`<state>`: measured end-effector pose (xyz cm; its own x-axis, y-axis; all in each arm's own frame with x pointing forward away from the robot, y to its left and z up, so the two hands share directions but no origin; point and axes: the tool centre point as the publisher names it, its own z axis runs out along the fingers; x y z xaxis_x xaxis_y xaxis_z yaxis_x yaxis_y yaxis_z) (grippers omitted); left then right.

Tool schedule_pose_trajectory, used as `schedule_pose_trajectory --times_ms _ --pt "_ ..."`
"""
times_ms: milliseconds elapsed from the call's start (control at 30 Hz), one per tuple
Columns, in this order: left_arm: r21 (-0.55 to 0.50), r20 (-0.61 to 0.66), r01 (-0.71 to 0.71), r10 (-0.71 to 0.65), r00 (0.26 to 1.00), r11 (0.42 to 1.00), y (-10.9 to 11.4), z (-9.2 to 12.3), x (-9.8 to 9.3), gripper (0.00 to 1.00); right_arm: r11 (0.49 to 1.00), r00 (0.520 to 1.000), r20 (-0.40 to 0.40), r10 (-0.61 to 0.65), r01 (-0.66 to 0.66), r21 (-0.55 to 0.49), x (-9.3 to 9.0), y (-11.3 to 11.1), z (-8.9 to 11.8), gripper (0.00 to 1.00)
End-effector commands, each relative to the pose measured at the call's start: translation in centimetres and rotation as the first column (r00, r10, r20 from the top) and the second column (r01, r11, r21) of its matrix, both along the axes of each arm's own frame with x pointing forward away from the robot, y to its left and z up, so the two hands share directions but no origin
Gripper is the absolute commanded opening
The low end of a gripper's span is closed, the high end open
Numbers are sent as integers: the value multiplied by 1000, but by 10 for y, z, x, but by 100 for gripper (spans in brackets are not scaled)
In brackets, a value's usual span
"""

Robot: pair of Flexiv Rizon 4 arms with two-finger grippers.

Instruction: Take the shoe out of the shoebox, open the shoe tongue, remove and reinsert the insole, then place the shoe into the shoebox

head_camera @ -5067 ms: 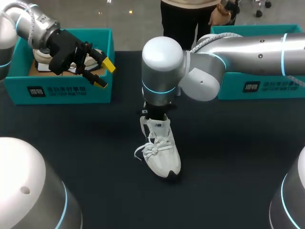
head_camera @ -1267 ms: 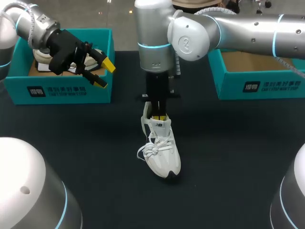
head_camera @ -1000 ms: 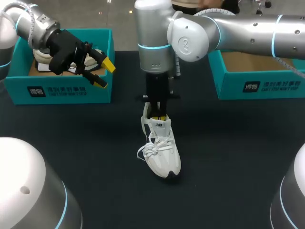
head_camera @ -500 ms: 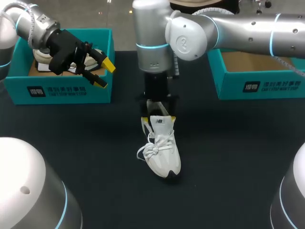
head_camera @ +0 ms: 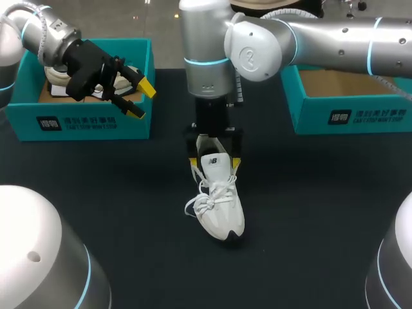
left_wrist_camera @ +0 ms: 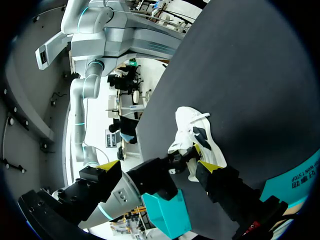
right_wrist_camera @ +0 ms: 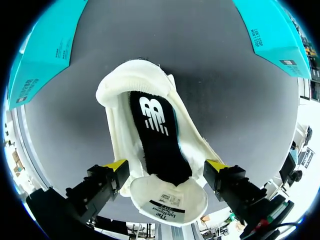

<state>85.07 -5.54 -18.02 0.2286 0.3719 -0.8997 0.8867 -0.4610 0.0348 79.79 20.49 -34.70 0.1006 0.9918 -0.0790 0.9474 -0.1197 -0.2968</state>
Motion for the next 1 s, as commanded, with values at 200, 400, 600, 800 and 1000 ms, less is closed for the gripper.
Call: schedule_pose_trajectory --times_ms 200,400,600,800,1000 --pt "3 2 1 -1 1000 1000 0 0 0 100 1000 1000 9 -15 15 3 -9 -2 9 100" --pt "3 2 1 -1 1000 1000 0 0 0 100 1000 999 46 -26 26 2 -14 -3 22 100" --pt "3 2 1 -1 1000 1000 0 0 0 100 999 997 65 -40 39 10 -24 -8 34 100" --pt "3 2 1 -1 1000 1000 0 0 0 100 999 996 84 -36 35 14 -43 -11 52 100" --pt "3 2 1 -1 1000 1000 0 0 0 100 999 995 92 -29 27 22 -62 -12 60 100"
